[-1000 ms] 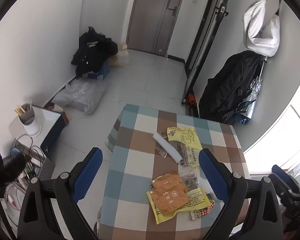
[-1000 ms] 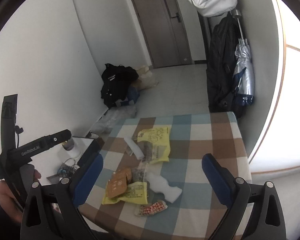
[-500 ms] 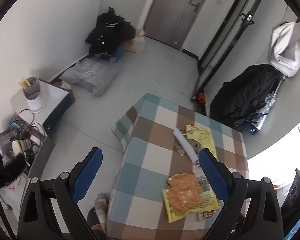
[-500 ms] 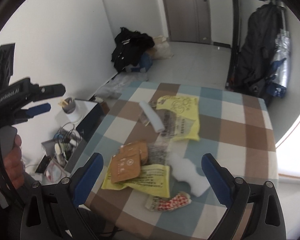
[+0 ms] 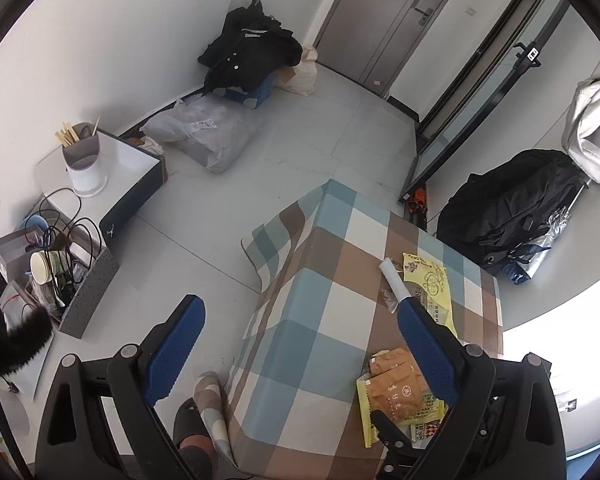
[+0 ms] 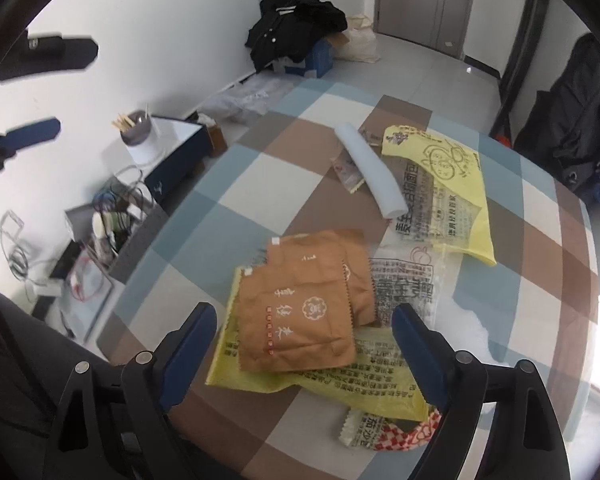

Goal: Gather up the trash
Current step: 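Lower the right gripper onto the brown printed paper packet and close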

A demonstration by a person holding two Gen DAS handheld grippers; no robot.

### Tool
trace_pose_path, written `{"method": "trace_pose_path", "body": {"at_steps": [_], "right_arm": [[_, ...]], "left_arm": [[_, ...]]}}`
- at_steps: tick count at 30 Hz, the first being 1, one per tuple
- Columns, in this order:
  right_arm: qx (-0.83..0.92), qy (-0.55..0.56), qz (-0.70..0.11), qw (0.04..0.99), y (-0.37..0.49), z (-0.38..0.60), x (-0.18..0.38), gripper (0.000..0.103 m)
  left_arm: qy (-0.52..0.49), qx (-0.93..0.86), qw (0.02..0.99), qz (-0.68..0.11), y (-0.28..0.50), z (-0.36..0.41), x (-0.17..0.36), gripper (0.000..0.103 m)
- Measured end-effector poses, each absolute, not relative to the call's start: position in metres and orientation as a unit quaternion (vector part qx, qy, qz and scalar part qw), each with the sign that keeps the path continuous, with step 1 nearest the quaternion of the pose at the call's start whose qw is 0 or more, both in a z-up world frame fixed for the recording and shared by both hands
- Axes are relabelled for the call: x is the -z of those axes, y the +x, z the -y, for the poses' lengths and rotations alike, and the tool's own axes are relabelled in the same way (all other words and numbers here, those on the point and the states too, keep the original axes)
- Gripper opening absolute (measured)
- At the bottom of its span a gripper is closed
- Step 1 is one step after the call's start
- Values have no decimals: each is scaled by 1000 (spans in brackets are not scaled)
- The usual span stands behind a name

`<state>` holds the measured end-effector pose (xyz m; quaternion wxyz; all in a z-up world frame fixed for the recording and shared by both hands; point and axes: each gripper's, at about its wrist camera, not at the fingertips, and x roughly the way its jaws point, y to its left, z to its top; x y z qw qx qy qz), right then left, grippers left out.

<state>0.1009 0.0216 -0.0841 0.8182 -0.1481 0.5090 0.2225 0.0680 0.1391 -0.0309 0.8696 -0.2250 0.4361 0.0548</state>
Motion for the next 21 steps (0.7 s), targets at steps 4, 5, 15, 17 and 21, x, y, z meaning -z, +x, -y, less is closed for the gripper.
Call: {"method": "trace_pose_path", "body": {"at_steps": [4,5,15,17,21], "right_arm": [[-212,-200,-494,819,93,-32,91,88],[-211,-211,-490,820,91,-34,93,88],[-227,-211,-483,819,83,-37,94,64],[-231,-196,-487,819,84,-34,92,63],[-246,-137,-499,820,88,-23,86,63]], "left_arm": [[-238,-58,864,-441,68,-147,34,95],[-238,-62,863,-442,68,-148,35,95],[-253,-63,851,-456,71,-150,42,95],[-250,-63,851,-457,70,-150,43,95],[-252,-65,849,-460,70,-152,45,95]]}}
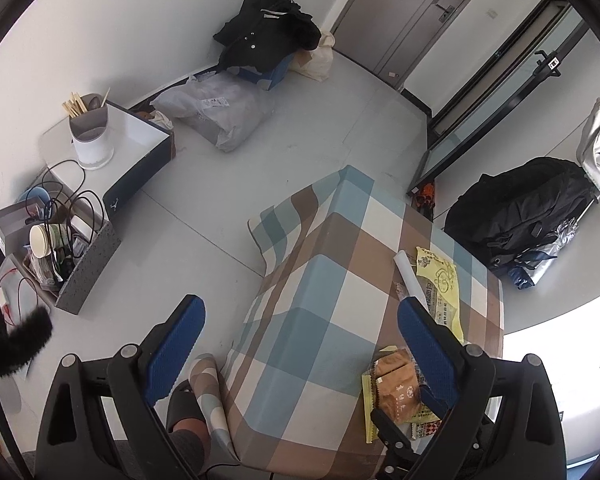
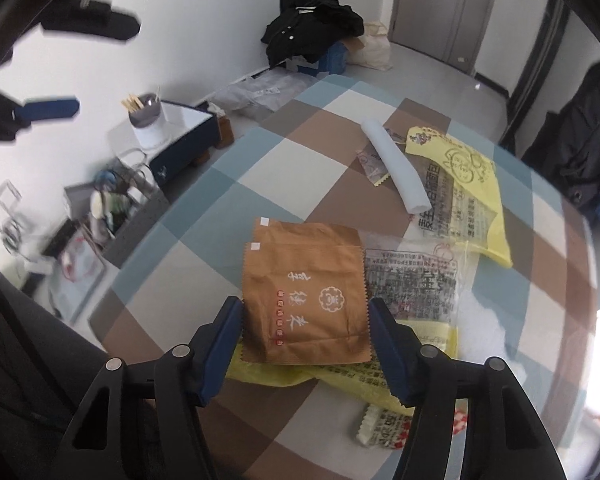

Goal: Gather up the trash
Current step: 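Lower the right gripper onto the brown printed paper packet and close, then lift the brown packet off the table with the right gripper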

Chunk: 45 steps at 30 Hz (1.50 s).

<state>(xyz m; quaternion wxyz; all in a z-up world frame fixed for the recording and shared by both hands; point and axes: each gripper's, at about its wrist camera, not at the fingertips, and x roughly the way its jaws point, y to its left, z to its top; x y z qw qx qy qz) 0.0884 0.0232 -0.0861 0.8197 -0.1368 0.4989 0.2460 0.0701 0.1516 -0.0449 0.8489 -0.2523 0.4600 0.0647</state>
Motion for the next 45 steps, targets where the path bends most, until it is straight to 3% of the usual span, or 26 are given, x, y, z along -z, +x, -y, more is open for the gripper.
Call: {"method": "trace_pose_path", "body": {"at_steps": [11,21,28,45], "right_arm": [[-270,-46,-518,810,94,0,75,64],[-233,-93,-487,836,94,22,60,65],[-186,-16,-493,850,112,81,50,65],[-156,-10,-561,813,90,174,84,66]], "left_arm": [[-248,-68,842,-475,74,-147,53,95],[-229,-61,838,-491,83,-127,57,95],[-208,-47,839,-500,92,-104,57,95],[-141,8,840,-523,107,-20,58,95]]}}
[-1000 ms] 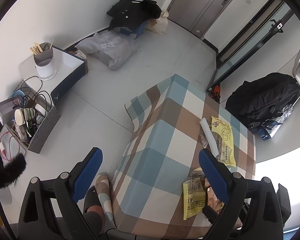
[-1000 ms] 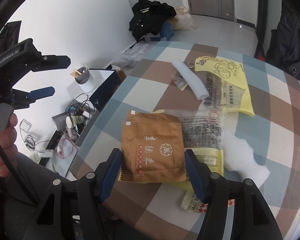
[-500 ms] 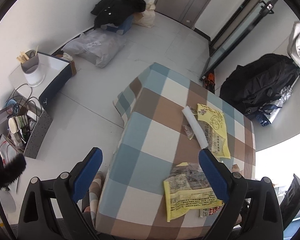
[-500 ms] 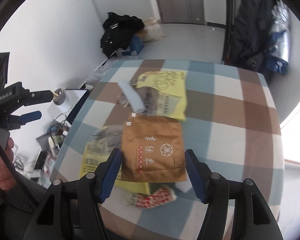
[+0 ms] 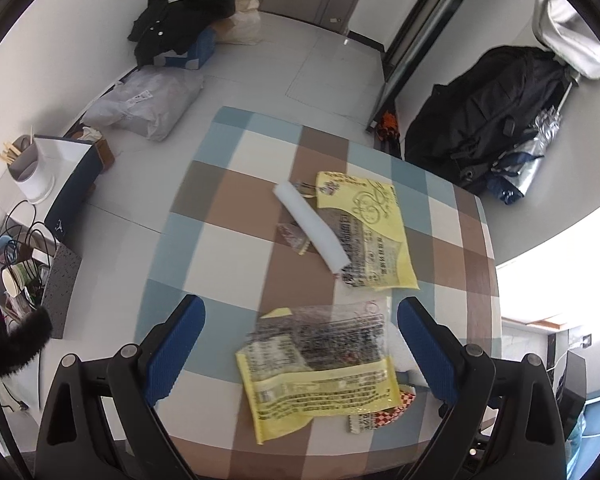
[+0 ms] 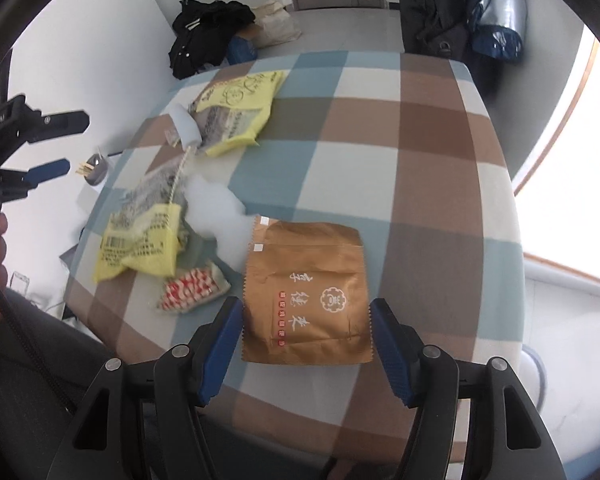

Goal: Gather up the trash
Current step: 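Lift the brown packet off the table with the right gripper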

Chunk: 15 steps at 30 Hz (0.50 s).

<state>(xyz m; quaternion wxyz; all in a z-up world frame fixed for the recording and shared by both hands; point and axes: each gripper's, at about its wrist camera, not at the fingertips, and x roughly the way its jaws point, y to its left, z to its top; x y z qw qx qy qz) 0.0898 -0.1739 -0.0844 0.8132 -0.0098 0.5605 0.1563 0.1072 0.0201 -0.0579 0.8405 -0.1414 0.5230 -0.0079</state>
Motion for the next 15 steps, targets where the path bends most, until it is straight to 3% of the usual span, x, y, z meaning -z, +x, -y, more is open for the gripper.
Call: {"method": "trace_pose_path", "body": {"at_steps": [6,15], "right_arm": [[-150,-42,-561,813,79,180,89,76],[-140,-114,-538,823,69,172,94,73]], "left_arm": [[-129,17,837,-531,111,6,61,95],[-111,15,841,-529,113,29,62,95]]}}
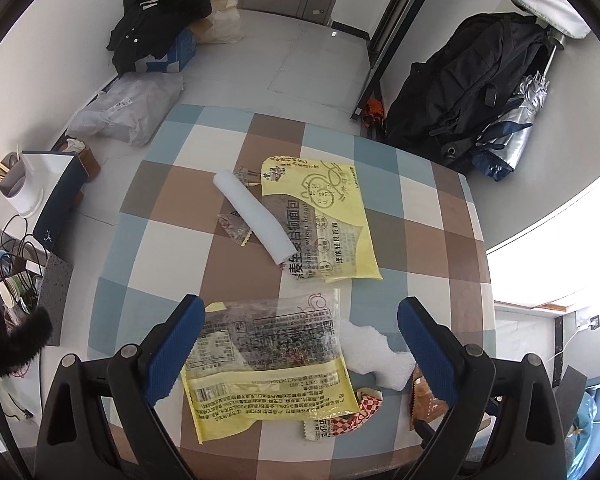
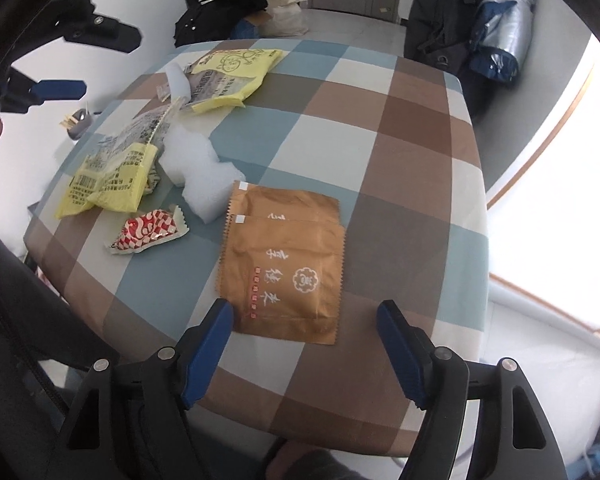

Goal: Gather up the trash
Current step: 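Lift the brown packet off the table with the right gripper, then move the left gripper to a second brown packet while the right gripper holds its packet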

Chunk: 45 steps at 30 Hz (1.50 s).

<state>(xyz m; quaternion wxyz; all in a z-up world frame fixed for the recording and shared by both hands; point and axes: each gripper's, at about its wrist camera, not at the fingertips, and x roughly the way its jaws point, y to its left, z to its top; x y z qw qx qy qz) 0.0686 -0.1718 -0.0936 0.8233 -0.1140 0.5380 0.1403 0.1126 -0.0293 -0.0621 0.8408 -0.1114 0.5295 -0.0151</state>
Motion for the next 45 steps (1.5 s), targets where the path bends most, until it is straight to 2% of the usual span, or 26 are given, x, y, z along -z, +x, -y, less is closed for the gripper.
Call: {"method": "trace_pose_path", "body": {"at_steps": [5,8,10,13,27,32,41,45], "right_arm": [[-142,-136,-529,825,70,160,97,73],[-140,-136,-522,830,70,158,97,70],[-142,-137,-520,831,69,157,95,58],[-142,-126,-520,833,69,160,93,50],[-145,-21,-494,857,60,199,59,47],[-116,-2,-482,868,59,222,49,47],[-88,27,-478,874,49,265,44,47],[-78,53,-458,884,48,282,31,48]], "left_arm": [[-108,15,841,-530,113,34,63,95],[-104,14,841,-530,112,36,63,95],[-100,12,843,-529,112,37,63,95],[-98,10,845,-525,111,37,63,95],[-48,40,861,-505,101,54,59,95],[57,128,844,-518,99,93,63,95],[267,283,755,-527,90,169,95,95],[304,333,710,-541,91,199,108,95]]}}
